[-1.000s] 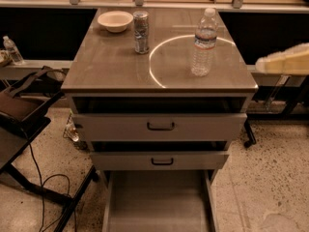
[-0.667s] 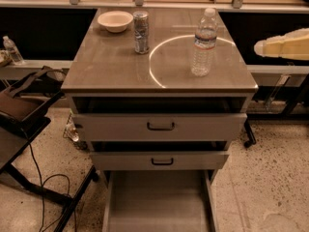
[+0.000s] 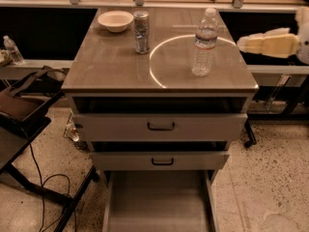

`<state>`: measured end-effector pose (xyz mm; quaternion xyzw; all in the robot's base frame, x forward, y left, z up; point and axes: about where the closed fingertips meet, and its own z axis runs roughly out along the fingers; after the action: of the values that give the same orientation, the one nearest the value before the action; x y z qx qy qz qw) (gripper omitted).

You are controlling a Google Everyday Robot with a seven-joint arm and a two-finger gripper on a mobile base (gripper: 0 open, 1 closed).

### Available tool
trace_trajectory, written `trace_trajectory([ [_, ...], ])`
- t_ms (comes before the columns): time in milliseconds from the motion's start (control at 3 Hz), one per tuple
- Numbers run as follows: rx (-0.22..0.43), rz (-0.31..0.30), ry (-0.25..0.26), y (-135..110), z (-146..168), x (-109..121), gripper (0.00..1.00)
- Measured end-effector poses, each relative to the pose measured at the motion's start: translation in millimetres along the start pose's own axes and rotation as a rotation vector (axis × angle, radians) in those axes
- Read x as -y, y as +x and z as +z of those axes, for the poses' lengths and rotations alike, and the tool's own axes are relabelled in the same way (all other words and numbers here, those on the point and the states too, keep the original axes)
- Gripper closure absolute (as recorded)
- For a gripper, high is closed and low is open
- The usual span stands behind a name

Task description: Knock water bottle over

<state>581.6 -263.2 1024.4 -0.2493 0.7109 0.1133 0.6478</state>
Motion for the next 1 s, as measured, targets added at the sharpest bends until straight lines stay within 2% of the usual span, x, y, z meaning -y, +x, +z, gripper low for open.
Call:
trace_trajectory([
  [333,0.056,0.067,-0.027,6,33,-1,0.0],
  [667,0.103,0.074,-0.041,21,70,1,0.0],
  [1000,0.112,0.059,-0.045,32,91,3,0.0],
])
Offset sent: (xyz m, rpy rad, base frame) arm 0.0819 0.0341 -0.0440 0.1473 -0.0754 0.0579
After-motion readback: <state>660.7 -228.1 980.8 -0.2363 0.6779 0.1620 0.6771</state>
